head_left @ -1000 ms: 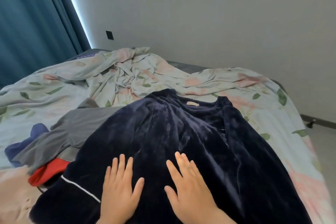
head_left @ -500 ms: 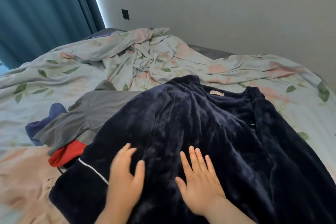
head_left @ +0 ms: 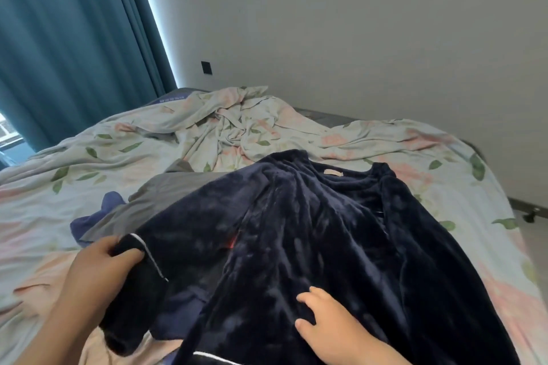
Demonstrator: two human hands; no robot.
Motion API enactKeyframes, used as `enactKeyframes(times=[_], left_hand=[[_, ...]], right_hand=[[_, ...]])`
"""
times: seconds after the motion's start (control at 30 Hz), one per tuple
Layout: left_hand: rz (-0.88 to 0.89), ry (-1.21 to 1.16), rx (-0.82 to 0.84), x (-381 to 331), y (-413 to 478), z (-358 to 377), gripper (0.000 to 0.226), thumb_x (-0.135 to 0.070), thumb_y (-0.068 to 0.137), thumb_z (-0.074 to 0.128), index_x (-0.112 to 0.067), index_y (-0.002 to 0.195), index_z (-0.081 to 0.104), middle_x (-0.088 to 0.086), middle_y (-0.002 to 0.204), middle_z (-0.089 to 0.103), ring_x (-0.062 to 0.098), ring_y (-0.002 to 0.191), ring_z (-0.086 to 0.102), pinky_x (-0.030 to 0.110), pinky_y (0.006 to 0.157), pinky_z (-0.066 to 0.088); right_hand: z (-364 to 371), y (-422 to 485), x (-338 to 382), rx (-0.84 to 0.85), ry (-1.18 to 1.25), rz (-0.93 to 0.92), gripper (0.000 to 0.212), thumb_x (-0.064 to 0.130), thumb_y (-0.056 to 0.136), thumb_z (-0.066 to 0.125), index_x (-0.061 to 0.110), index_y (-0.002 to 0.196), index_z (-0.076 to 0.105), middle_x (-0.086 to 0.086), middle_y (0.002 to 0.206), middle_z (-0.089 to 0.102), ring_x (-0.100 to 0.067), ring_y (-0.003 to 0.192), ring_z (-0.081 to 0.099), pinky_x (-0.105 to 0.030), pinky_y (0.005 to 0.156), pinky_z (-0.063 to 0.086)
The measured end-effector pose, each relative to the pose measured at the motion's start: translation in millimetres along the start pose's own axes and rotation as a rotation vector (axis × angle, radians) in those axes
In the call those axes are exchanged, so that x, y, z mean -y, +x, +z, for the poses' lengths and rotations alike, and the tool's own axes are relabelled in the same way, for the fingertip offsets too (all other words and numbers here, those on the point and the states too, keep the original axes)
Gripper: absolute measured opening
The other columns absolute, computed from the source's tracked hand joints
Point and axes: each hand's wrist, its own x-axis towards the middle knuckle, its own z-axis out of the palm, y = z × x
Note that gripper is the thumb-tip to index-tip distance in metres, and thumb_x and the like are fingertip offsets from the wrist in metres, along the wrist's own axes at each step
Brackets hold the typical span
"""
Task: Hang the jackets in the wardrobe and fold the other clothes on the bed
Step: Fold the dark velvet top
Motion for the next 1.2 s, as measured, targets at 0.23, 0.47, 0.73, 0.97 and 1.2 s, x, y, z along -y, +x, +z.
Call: enactKeyframes(times=[0.23, 0.47, 0.73, 0.97, 1.2], left_hand=[[1.006, 0.367, 0.276, -90.2, -151.6, 63.2, 0.008, -0.021, 0.059, 0.068, -0.021, 0.059, 0.060, -0.015, 0.058, 0.048, 0.002, 0.052, 0.048, 0.009, 0.046, 0.032], [0.832, 0.484, 0.664, -27.9, -187.2, 152.4, 0.032, -0.021, 0.103, 0.033, -0.012, 0.120, 0.059, -0.009, 0.079, 0.034, 0.009, 0.111, 0.056, 0.016, 0.095, 0.040], [0.081, 0.047, 0.471, 7.8, -123.3, 149.7, 0.043, -0.040, 0.081, 0.072, -0.023, 0.117, 0.056, -0.005, 0.104, 0.059, 0.012, 0.094, 0.059, 0.031, 0.086, 0.046], [-0.372, -0.676, 0.640, -60.1, -7.3, 184.0, 0.020, -0.017, 0.093, 0.061, -0.006, 0.107, 0.069, 0.014, 0.100, 0.073, 0.031, 0.088, 0.068, 0.035, 0.076, 0.054], [-0.357, -0.667, 0.743, -108.1, 49.6, 213.5, 0.020, -0.010, 0.099, 0.045, -0.007, 0.103, 0.064, 0.012, 0.089, 0.075, 0.025, 0.074, 0.073, 0.035, 0.065, 0.053]], right_hand=[[-37.8, -33.6, 36.8, 0.174, 1.287, 0.283, 0.047, 0.047, 0.095, 0.052, 0.007, 0.111, 0.072, -0.016, 0.110, 0.073, -0.029, 0.094, 0.070, -0.038, 0.080, 0.057], [-24.9, -60.0, -12.0, -0.151, 0.980, 0.335, 0.018, -0.003, 0.089, 0.062, 0.003, 0.100, 0.074, -0.011, 0.092, 0.077, -0.027, 0.097, 0.070, -0.038, 0.091, 0.053], [4.9, -85.9, -54.4, -0.078, 0.831, 0.319, 0.016, 0.019, 0.082, 0.078, 0.018, 0.098, 0.077, 0.006, 0.095, 0.077, -0.009, 0.097, 0.071, -0.023, 0.088, 0.049], [5.8, -88.9, -56.8, 0.025, 0.861, 0.326, 0.041, 0.012, 0.075, 0.077, 0.026, 0.113, 0.069, 0.002, 0.099, 0.077, -0.010, 0.093, 0.073, -0.024, 0.084, 0.052], [7.2, -83.4, -55.3, 0.009, 0.868, 0.304, 0.023, 0.022, 0.081, 0.076, 0.030, 0.103, 0.073, 0.006, 0.105, 0.075, -0.009, 0.100, 0.070, -0.030, 0.089, 0.054]])
